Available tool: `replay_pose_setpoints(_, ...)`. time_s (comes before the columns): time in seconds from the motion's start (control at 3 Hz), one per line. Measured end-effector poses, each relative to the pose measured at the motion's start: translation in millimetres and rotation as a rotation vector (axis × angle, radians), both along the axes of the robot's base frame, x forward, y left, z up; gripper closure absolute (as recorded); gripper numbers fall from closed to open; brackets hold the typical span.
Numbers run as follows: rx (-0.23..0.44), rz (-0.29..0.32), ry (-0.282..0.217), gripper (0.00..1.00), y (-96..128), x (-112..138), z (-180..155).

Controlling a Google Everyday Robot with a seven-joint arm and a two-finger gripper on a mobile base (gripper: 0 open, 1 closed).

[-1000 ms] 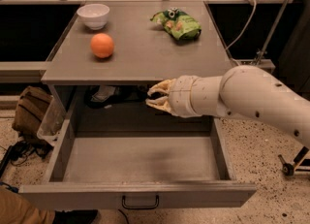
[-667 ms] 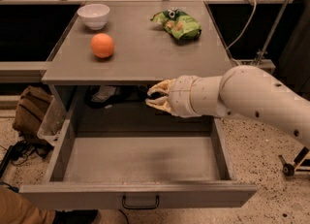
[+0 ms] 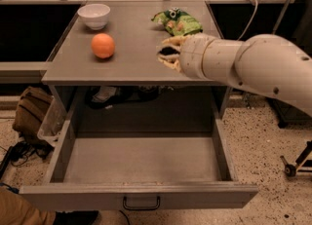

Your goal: Pick rxbar chocolate from top drawer and place on counter

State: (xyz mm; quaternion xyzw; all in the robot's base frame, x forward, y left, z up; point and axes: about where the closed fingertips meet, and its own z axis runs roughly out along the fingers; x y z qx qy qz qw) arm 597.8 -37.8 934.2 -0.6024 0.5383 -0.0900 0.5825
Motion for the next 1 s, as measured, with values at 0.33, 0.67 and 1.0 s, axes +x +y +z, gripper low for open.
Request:
replay_pose_setpoints(0.33, 0.006, -0.032, -0.102, 1.0, -13.2, 32.2, 37.1)
replay_pose_setpoints(0.67, 0.071, 0.002, -0.092, 1.0, -10.0, 88.3, 33.8)
replay_pose_setpoints(1.0, 0.137, 0.084, 0.002, 1.0, 5.1, 140.0, 0.1)
